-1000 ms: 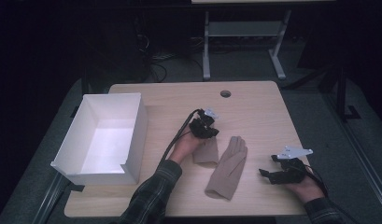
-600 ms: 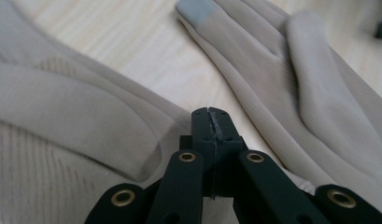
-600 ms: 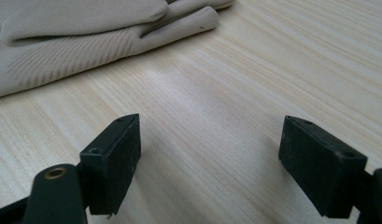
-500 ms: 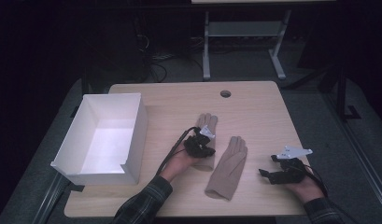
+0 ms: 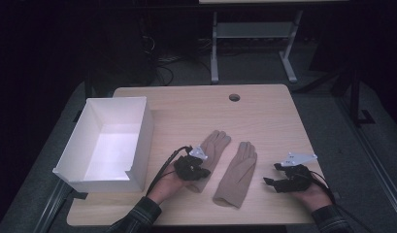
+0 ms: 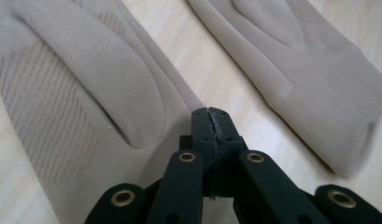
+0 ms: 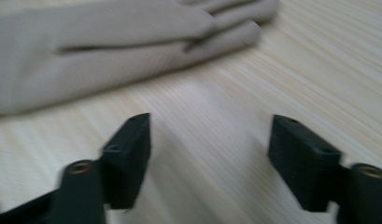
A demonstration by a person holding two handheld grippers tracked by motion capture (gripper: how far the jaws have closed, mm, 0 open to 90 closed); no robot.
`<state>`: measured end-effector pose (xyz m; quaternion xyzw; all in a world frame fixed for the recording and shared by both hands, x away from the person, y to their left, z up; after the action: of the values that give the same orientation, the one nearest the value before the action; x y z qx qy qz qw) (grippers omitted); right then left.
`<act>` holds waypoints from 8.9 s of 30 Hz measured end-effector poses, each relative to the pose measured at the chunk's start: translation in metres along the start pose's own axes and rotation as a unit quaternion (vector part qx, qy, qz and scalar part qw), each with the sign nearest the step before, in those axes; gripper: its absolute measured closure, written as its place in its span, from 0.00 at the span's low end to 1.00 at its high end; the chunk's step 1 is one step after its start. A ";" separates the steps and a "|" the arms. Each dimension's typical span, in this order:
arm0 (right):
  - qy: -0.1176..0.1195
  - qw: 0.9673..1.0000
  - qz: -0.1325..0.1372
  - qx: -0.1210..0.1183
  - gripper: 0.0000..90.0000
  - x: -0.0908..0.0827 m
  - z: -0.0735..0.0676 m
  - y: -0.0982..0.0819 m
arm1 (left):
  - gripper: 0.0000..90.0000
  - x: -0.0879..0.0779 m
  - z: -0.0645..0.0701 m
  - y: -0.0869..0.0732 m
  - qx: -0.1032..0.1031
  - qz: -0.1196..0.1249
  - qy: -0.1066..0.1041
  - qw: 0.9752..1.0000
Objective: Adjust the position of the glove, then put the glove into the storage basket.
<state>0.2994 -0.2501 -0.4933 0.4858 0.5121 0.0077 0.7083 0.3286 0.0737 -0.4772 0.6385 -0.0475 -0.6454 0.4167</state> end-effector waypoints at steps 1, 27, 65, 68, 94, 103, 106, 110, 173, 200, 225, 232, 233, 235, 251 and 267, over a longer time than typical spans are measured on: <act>0.008 1.000 0.006 0.002 0.43 -0.001 -0.003 0.002 | 0.98 -0.002 0.001 -0.001 -0.004 0.005 -0.001 1.000; 0.063 0.997 -0.007 -0.046 1.00 0.014 -0.032 0.024 | 0.71 0.001 -0.065 0.010 -0.083 0.039 0.094 0.991; 0.074 0.994 -0.013 -0.079 1.00 0.038 -0.050 0.047 | 0.96 -0.022 -0.044 0.042 -0.094 0.101 0.001 0.990; 0.073 0.994 -0.013 -0.082 1.00 0.041 -0.052 0.050 | 0.96 -0.020 -0.041 0.048 -0.092 0.103 -0.003 0.990; 0.077 0.993 -0.010 -0.084 1.00 0.052 -0.056 0.059 | 0.94 0.011 0.018 0.074 -0.020 0.076 -0.047 0.996; 0.078 0.993 -0.010 -0.084 0.93 0.049 -0.055 0.057 | 0.84 0.010 0.025 0.076 -0.016 0.093 -0.072 0.993; 0.077 0.994 -0.005 -0.075 0.84 0.042 -0.050 0.052 | 0.92 0.006 0.025 0.075 -0.010 0.094 -0.063 0.994; 0.054 0.997 0.007 -0.053 0.65 0.026 -0.035 0.043 | 0.99 0.013 0.026 0.072 -0.016 0.084 -0.054 0.995; -0.020 1.000 0.016 0.014 0.12 0.024 0.004 0.011 | 0.33 0.039 -0.001 0.036 0.032 0.014 0.011 0.999; -0.020 1.000 0.016 0.016 0.12 0.024 0.004 0.011 | 0.76 -0.024 0.003 0.056 -0.027 0.024 -0.036 0.999; -0.019 1.000 0.017 0.017 0.12 0.024 0.004 0.011 | 0.76 -0.146 -0.026 0.087 -0.055 0.068 0.023 0.996; -0.020 1.000 0.018 0.015 0.12 0.024 0.004 0.011 | 0.76 -0.188 -0.048 0.073 -0.087 0.095 0.059 0.990; -0.020 1.000 0.017 0.014 0.12 0.024 0.004 0.011 | 0.76 -0.195 -0.053 0.069 -0.092 0.100 0.066 0.989; -0.020 1.000 0.017 0.014 0.12 0.024 0.004 0.011 | 0.76 -0.205 -0.061 0.062 -0.103 0.105 0.077 0.986; -0.021 1.000 0.017 0.015 0.12 0.024 0.004 0.011 | 0.76 -0.258 -0.110 -0.006 -0.187 0.135 0.149 0.961; -0.021 1.000 0.016 0.015 0.12 0.024 0.004 0.011 | 0.76 -0.221 -0.153 -0.073 -0.263 0.085 0.207 0.938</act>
<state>0.3195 -0.2345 -0.5029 0.5048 0.4894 0.0014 0.7111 0.3896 0.3255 -0.3743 0.6191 0.1574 -0.4502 0.6239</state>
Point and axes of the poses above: each handheld gripper's, and its own axes: x roughly forward along the jaws, y roughly out of its top, z roughly to its right, the point moved 3 cm from there along x, roughly forward along the jaws, and after that the axes turned 4 degrees about -x, right-handed, at the moved point
